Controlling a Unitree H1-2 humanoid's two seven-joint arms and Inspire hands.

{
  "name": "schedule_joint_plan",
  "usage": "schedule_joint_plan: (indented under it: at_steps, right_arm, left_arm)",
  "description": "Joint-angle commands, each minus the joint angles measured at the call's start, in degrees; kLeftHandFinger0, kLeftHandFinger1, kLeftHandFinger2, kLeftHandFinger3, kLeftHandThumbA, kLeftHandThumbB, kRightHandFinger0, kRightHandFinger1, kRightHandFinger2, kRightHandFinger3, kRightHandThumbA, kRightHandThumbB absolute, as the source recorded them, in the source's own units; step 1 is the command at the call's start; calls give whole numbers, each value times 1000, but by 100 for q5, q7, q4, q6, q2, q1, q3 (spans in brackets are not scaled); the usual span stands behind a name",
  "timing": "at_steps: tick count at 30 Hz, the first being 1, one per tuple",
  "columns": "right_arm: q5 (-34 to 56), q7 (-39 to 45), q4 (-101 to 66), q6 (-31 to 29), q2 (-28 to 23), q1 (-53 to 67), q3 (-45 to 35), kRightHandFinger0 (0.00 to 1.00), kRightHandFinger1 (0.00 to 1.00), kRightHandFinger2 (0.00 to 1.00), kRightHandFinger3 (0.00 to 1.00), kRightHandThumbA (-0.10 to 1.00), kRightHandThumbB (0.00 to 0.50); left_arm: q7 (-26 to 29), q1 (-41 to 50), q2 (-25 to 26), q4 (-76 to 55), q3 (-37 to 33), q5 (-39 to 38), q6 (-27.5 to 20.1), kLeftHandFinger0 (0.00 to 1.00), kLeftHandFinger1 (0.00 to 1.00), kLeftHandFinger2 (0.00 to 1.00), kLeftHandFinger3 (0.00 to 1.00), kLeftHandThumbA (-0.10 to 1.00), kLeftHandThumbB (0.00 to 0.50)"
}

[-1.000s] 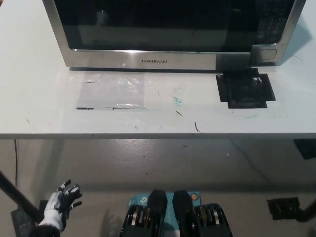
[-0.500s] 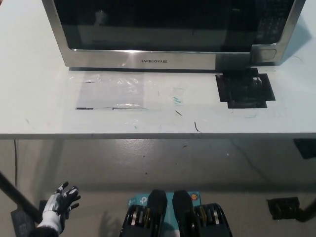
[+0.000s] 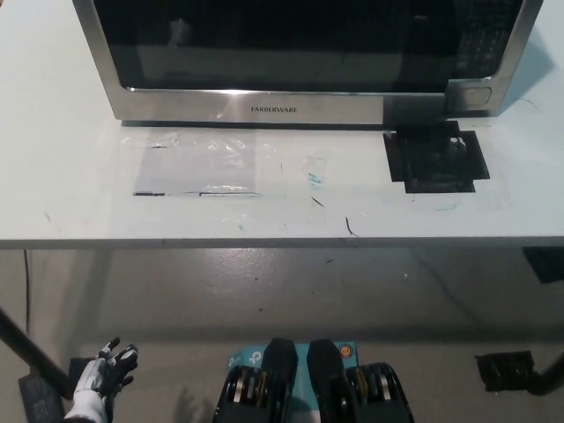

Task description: A microwave is kept infront of the robot with its door slightly ajar. The robot uses its right hand to push the door towards the left to open it.

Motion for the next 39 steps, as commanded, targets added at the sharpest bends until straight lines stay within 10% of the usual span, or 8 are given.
schedule_joint_plan:
  at_steps: [1, 39]
  right_arm:
    - [-108, 61, -34, 117, -225, -544, 333, 561, 815, 856, 968, 499, 132]
    - [-894, 182, 4428, -1607, 557, -3986, 1953, 529, 783, 849, 966, 512, 137]
  left_arm:
    - [-10, -51, 96, -14, -26, -44, -238, 1000, 918, 940, 1000, 392, 94]
    - [-5, -47, 19, 1, -55, -66, -276, 964, 897, 870, 949, 351, 132]
